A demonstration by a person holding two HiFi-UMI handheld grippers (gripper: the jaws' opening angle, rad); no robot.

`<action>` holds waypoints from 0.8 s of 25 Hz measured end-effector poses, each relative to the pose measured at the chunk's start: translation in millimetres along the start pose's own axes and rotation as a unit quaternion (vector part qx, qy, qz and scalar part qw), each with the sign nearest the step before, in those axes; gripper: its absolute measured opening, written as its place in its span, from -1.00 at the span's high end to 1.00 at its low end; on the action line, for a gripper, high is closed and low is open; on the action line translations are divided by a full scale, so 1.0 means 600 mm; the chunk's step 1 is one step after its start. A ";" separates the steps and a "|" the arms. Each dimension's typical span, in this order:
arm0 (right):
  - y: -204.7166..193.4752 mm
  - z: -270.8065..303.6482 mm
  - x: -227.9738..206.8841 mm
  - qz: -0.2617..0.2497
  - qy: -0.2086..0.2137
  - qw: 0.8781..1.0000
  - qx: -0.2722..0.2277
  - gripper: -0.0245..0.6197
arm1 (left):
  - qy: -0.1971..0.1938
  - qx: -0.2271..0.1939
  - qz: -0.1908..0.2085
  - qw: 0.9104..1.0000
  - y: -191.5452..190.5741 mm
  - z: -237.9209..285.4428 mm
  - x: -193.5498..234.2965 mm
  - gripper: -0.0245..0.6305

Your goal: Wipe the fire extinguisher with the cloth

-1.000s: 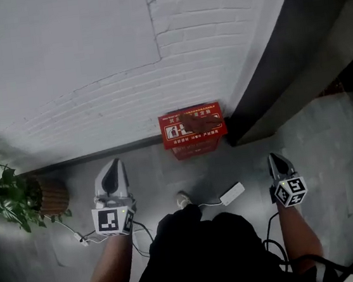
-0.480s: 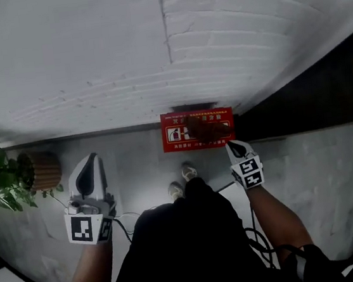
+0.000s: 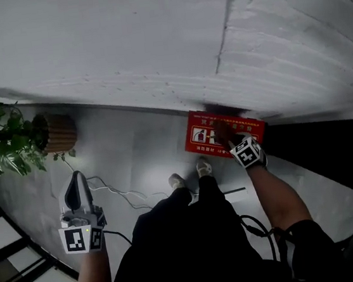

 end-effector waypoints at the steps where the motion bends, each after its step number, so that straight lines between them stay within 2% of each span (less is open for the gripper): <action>1: 0.003 0.011 -0.002 0.001 -0.002 1.000 0.013 0.58 | 0.016 0.012 -0.003 1.000 -0.006 -0.008 0.014 0.93; 6: -0.010 0.078 0.005 -0.023 0.007 0.995 0.096 0.51 | 0.058 0.026 0.008 0.998 0.002 -0.047 0.058 0.93; 9: -0.009 0.095 0.002 -0.028 -0.011 0.993 0.113 0.63 | 0.081 0.033 0.009 0.996 0.004 -0.071 0.081 0.93; 10: 0.003 0.099 0.006 -0.046 -0.006 0.993 0.105 0.71 | 0.089 0.034 0.006 0.995 0.004 -0.081 0.086 0.93; 13: 0.088 0.116 0.031 -0.122 0.016 0.991 0.049 0.77 | 0.115 0.042 0.004 0.992 -0.005 -0.112 0.098 0.93; 16: 0.179 0.148 0.046 -0.156 0.025 0.987 0.017 0.77 | 0.147 0.061 -0.003 0.987 -0.023 -0.150 0.100 0.93; 18: 0.221 0.181 0.056 -0.168 0.038 0.985 0.027 0.77 | 0.160 0.069 0.001 0.985 -0.024 -0.172 0.100 0.93; 20: 0.234 0.212 0.062 -0.172 0.055 0.982 0.065 0.77 | 0.162 0.078 0.017 0.983 -0.022 -0.189 0.096 0.93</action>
Point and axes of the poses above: the fingertips, and each gripper's own axes: z forward along the fingers, x to its left, y out of its top, the point moved 5 cm from there along -z, backward along the fingers, and after that the axes turned 3 degrees about y, right-handed, at the moved point
